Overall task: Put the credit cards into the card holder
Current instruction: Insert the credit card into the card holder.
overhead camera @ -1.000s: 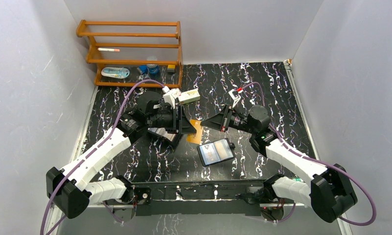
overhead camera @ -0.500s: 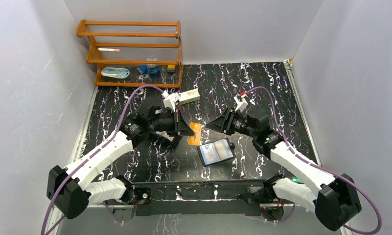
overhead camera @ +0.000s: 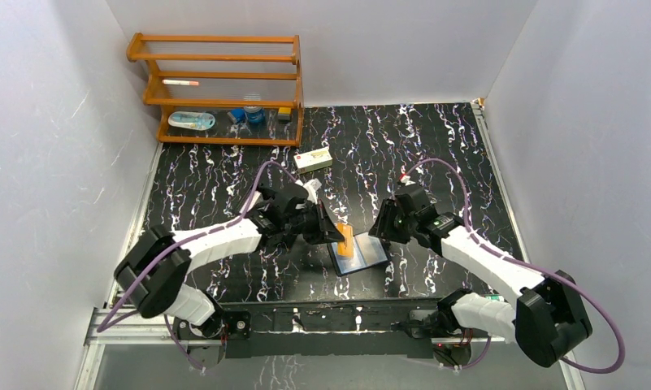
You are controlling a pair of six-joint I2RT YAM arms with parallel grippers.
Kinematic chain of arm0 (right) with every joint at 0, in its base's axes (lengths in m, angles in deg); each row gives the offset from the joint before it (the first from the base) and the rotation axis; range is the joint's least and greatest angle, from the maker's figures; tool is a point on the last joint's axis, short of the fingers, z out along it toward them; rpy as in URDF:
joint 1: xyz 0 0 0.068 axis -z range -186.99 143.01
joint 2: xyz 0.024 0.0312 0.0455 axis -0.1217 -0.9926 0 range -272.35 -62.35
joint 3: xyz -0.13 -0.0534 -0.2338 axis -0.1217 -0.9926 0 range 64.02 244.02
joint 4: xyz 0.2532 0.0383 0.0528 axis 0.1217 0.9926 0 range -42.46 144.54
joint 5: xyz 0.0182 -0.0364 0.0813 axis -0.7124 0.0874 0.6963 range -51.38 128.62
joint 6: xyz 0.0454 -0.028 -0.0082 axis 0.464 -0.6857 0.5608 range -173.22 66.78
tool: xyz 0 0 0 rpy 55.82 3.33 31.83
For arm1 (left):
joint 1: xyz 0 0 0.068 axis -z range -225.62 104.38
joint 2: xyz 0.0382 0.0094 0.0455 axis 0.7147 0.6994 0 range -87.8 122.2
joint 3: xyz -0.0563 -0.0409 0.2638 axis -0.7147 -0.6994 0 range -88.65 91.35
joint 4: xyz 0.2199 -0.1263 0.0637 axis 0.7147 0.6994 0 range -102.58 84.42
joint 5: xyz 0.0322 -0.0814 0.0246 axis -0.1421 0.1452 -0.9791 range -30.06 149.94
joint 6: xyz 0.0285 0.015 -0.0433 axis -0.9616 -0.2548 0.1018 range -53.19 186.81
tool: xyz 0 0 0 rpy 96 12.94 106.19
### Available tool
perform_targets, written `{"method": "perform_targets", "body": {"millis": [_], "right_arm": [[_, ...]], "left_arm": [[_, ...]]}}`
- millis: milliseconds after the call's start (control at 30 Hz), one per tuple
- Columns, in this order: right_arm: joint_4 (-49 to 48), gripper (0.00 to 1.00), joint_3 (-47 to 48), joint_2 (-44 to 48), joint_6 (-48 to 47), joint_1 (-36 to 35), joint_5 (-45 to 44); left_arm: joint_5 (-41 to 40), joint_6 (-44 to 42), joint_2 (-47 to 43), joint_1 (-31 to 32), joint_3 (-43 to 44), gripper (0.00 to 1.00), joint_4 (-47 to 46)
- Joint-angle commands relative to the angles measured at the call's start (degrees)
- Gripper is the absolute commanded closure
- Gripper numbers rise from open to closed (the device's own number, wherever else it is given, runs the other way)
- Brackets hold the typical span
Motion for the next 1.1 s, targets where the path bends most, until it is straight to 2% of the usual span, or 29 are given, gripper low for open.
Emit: {"method": "perform_targets", "body": {"millis": [0,100,233,500,867,1067], "right_arm": [[0.6,0.48,-1.3,-1.2,-2.1,0.1,-3.2],[-1.8,0.42,-3.3,-0.9,-3.3,0.2,-6.1],[-4.0,0.43,-4.8,-2.9,-3.6,0.1,-5.5],[-7.2,0.51,-8.2,-5.4,-1.4,-0.1,-2.1],[-10.8,0.61,-15.7,1.7,9.5,-1.1,4.6],[-10.6,0.64,-19.4,4.9,11.3,-1.5,4.6]], "left_arm": [[-4.0,3.5,4.0,1.0,-1.5,1.00,-9.2],[-4.4,3.8,8.1,2.6,-1.0,1.00,-12.1],[-4.2,4.6,12.2,4.0,-0.9,1.00,-15.1],[-10.4,2.0,11.4,4.4,0.1,1.00,-7.5],[-12.7,4.7,9.5,4.5,-3.6,1.00,-10.4],[-11.9,6.4,8.0,4.8,-4.1,1.00,-10.9]]}}
